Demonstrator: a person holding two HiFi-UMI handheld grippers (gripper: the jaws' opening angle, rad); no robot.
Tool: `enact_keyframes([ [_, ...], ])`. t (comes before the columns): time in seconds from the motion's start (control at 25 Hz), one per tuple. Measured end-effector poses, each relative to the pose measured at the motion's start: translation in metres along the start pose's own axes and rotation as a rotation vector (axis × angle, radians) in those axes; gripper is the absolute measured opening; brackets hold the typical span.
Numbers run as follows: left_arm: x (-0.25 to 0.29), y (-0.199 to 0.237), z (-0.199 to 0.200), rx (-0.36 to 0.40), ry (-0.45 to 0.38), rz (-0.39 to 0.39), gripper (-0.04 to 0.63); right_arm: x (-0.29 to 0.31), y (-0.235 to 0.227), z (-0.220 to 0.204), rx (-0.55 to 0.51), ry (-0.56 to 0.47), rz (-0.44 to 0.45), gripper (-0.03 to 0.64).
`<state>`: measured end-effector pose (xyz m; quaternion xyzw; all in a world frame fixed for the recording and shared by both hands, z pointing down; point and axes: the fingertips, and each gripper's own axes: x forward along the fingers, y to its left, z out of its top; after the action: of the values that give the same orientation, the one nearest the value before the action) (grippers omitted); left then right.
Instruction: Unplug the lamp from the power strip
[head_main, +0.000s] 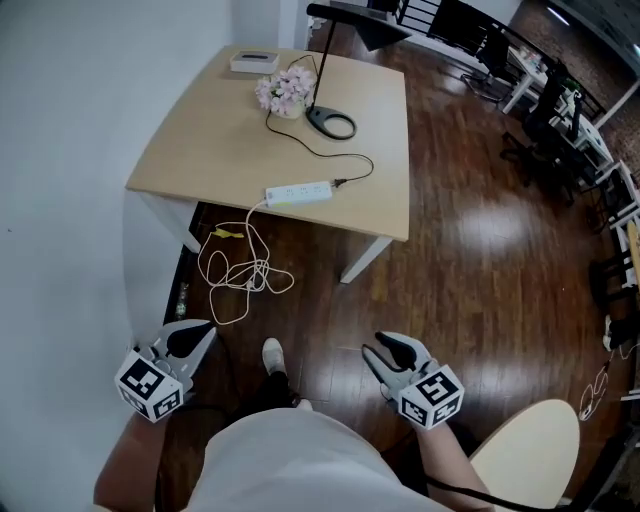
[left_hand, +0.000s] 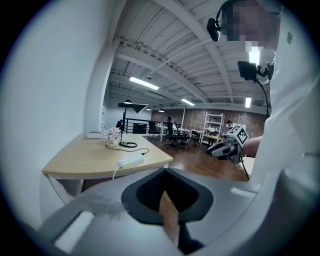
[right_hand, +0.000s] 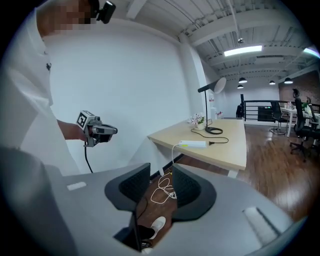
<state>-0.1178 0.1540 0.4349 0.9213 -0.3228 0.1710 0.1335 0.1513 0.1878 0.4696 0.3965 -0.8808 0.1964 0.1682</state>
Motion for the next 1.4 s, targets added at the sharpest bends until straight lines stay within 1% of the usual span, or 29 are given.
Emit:
enact_keyframes([
  [0.08,-0.012,-0.037,0.001,0.011,0.006,-0.021,0.005,-0.020,0.017,-0.013,0.000,-0.021,0.016,0.141],
  [0.2,-0.031,-0.082,-0.003,0.047,0.039,-0.030,0.006,-0.042,0.033,-0.027,0.012,-0.039,0.038,0.141],
  [0.28,-0.043,-0.105,-0.004,0.056,0.051,-0.038,0.006,-0.056,0.043,-0.031,0.014,-0.053,0.045,0.143],
  [0.36,-0.053,-0.119,-0.004,0.063,0.054,-0.046,0.006,-0.068,0.055,-0.030,0.012,-0.068,0.046,0.143],
  [0.48,-0.064,-0.127,-0.003,0.067,0.034,-0.047,0.006,-0.081,0.076,-0.032,-0.001,-0.085,0.049,0.146],
  [0.72,-0.094,-0.142,0.006,0.083,-0.054,-0.074,0.006,-0.103,0.129,-0.028,-0.041,-0.113,0.037,0.155],
  [0.88,-0.130,-0.145,-0.005,0.078,-0.097,-0.082,0.006,-0.104,0.172,-0.023,-0.056,-0.127,0.033,0.155],
  [1.08,-0.174,-0.148,-0.028,0.082,-0.121,-0.082,0.006,-0.102,0.223,-0.019,-0.094,-0.132,0.023,0.155],
  [1.2,-0.196,-0.153,-0.042,0.079,-0.124,-0.100,0.005,-0.101,0.249,-0.020,-0.101,-0.138,0.011,0.155],
  [1.4,-0.221,-0.163,-0.057,0.126,-0.116,-0.150,0.006,-0.104,0.290,-0.023,-0.109,-0.137,-0.013,0.153],
])
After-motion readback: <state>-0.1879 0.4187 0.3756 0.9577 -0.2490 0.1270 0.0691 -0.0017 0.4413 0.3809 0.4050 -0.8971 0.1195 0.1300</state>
